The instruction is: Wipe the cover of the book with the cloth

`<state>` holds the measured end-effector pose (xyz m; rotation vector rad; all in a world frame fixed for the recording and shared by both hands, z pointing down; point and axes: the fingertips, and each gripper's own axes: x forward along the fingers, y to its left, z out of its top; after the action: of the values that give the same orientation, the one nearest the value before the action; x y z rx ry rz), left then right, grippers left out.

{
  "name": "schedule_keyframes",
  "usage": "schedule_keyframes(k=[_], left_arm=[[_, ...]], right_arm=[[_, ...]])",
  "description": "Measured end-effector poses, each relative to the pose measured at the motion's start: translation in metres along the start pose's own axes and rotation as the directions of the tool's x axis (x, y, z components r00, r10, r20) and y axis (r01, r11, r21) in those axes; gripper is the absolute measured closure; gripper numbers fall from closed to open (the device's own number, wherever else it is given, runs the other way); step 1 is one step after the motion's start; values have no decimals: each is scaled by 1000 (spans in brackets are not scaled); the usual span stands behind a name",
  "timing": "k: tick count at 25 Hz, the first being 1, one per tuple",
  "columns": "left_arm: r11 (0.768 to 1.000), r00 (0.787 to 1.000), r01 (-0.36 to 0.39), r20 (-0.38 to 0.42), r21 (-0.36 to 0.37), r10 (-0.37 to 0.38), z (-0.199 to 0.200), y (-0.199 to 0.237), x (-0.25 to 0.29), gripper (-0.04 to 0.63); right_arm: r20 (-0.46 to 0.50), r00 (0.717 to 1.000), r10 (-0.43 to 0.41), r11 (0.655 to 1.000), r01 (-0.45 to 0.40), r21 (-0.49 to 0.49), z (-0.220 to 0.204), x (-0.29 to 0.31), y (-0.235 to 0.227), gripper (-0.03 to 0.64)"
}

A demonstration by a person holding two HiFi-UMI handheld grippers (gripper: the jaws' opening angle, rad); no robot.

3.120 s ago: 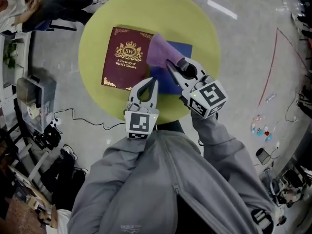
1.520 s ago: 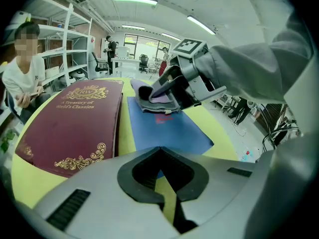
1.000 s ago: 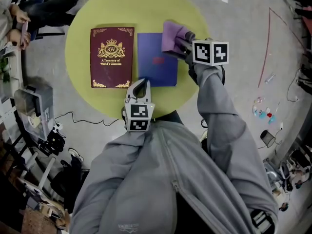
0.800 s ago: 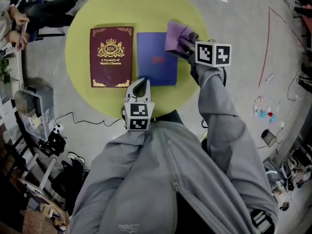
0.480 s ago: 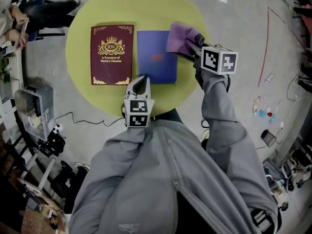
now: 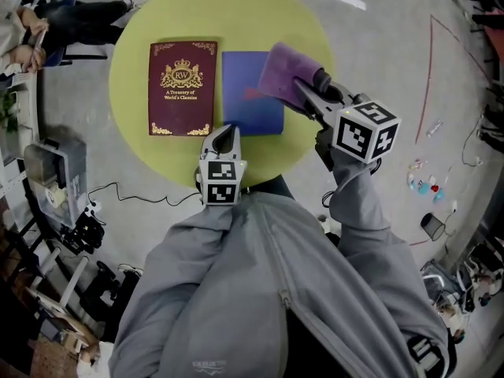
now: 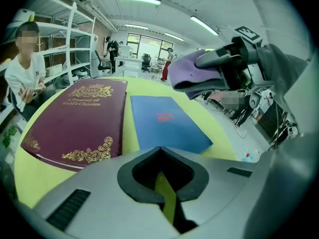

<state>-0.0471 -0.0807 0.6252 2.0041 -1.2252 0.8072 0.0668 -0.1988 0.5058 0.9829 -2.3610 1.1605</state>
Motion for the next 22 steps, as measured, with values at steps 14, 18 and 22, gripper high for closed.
schedule_keyframes(k=[14, 18, 22], left_arm=[[1000, 1000, 1, 20, -29, 0, -9, 4, -5, 578], [1000, 1000, 0, 23, -25, 1, -11, 5, -4, 578], [1000, 1000, -1, 22, -12, 1, -11, 6, -2, 578]], right_arm=[[-45, 879, 475, 876, -467, 119, -32, 78, 92, 558], [-110, 874, 473, 874, -451, 181, -60, 112, 75, 558], [-193, 911, 364, 922, -323, 213, -76, 134, 52, 558]])
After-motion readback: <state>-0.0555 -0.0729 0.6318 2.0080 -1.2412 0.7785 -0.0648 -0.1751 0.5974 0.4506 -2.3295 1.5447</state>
